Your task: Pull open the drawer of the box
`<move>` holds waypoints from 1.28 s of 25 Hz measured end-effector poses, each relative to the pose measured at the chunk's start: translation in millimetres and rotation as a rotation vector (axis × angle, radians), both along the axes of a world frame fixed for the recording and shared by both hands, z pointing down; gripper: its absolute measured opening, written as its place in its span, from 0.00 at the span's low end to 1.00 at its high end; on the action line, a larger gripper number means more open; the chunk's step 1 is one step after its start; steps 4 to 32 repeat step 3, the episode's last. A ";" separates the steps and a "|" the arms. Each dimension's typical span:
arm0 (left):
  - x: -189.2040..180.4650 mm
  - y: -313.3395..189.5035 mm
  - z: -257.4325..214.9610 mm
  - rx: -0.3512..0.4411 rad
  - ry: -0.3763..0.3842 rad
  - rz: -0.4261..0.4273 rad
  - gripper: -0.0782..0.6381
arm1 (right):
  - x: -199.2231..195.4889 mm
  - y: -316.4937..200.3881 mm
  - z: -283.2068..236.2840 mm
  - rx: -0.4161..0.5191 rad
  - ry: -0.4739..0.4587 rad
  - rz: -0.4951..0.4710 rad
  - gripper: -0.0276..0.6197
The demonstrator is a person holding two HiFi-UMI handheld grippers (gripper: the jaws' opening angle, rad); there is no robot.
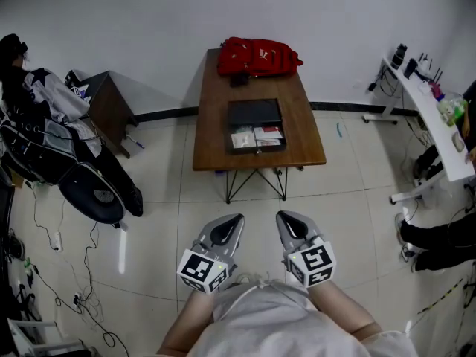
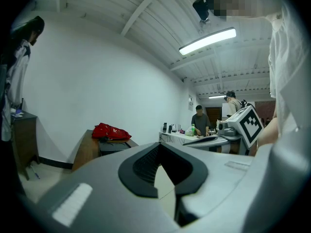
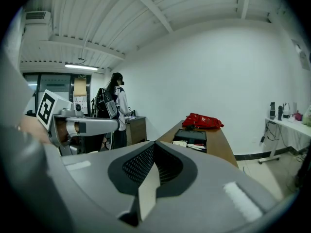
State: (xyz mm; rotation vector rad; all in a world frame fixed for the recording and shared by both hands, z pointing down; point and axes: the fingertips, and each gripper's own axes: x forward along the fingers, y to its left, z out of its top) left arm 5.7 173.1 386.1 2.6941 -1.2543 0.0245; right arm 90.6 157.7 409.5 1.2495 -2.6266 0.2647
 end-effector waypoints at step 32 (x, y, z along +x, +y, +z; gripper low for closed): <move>0.9 -4.1 0.7 -0.002 0.000 -0.004 0.12 | 1.6 -5.7 -1.1 0.011 0.003 0.000 0.05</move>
